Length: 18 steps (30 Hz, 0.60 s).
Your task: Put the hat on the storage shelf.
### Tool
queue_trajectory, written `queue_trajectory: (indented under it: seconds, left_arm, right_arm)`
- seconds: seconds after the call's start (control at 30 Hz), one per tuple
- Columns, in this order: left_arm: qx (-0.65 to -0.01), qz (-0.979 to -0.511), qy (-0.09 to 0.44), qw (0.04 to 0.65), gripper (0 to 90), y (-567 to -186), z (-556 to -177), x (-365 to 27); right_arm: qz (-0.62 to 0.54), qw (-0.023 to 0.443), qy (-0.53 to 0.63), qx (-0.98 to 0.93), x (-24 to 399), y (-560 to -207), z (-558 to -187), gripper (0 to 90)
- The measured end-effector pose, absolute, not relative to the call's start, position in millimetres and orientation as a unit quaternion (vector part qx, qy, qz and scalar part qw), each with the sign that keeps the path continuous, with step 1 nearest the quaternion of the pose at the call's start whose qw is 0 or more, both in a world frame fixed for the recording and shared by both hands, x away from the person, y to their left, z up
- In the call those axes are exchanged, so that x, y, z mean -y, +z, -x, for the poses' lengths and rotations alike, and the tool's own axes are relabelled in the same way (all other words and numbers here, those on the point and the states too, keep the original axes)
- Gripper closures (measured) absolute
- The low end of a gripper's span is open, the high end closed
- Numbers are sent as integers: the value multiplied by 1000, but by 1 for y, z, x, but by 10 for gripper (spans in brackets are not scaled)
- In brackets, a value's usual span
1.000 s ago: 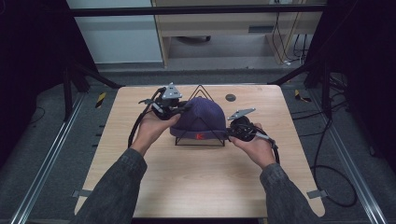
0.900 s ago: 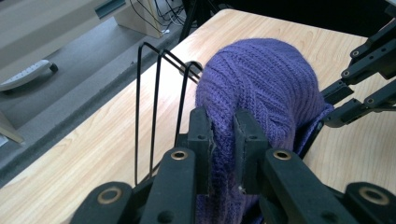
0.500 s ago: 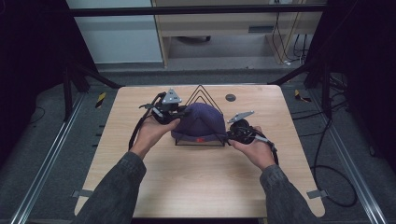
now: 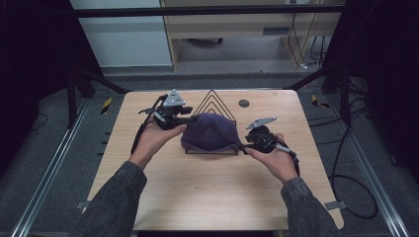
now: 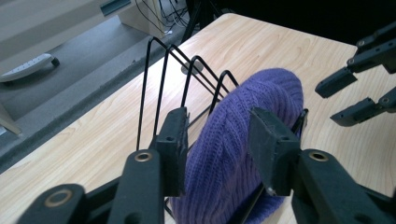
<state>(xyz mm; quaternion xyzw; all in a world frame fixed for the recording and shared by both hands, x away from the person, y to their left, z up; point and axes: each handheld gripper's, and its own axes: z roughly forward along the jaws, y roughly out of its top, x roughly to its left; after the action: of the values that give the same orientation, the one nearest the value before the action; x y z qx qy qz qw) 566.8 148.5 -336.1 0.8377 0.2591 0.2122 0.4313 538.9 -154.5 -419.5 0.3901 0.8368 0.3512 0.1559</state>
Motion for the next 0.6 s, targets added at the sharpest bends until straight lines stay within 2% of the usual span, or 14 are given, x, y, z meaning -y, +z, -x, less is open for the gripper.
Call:
queue_trajectory:
  seconds: [0.07,0.33,0.6]
  left_arm:
    - [-260,-837,215,431,520,-335,-565,-149]
    - [-257,-837,220,429,462,-331,-556,-149]
    - [-260,-838,222,426,353,-332,-548,-144]
  right_arm:
    - [-389,160,354,-835,155,-417,-538,480]
    - [-387,166,364,-831,153,-407,-533,453]
    - [-385,176,376,-824,150,-398,-528,364]
